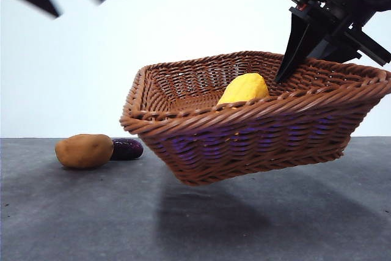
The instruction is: Help me put the vegetables on the table into the basket
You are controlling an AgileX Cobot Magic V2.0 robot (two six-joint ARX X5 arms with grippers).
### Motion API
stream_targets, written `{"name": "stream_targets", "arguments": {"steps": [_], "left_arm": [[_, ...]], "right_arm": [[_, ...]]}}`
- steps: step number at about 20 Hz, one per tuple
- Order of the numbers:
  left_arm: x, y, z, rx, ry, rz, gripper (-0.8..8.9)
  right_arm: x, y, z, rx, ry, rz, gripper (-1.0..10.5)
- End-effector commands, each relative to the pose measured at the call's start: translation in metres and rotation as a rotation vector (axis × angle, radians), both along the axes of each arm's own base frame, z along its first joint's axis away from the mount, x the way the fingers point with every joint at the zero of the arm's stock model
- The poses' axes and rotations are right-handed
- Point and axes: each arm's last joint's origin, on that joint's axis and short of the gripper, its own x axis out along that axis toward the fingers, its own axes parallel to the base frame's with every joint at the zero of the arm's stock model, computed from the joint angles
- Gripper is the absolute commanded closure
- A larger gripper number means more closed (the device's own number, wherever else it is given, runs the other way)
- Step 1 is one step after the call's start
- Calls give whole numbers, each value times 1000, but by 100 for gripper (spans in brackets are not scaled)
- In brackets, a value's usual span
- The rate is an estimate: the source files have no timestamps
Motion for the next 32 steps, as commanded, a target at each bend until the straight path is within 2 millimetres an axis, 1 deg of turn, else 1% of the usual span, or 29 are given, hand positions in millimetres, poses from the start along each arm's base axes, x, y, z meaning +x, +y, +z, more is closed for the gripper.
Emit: {"name": "stream_targets", "arguments": {"steps": [1,5,7,10,13,16,18,22,26,32], "left_arm": [[14,14,-6,155,-32,-36,396],[51,35,-21,204,-20,44,397],[72,37,-38,243,13,-49,397],[101,35,-65,369,59,-209,396],[127,33,-83,367,25,-286,396],[143,31,-93,418,4,-337,396],[149,30,-102,452,11,-382,395],[158,30,-120,476,31,-411,395],[167,28,-125,486,-20,-411,396],[176,26,-151,491,37,-431,396]], "right_arm": [[3,2,15,19,-41,25,958],[3,1,46,-18,-87,66,958],[3,-1,66,-31,-125,85,958],[1,-4,92,-52,-177,115,958],[-1,-5,108,-65,-223,134,958],[-1,-5,109,-75,-230,147,958],[-1,-5,109,-78,-238,152,958],[1,-6,110,-77,-255,149,958],[1,-7,111,-75,-255,148,958],[1,-7,111,-75,-259,149,958]]}}
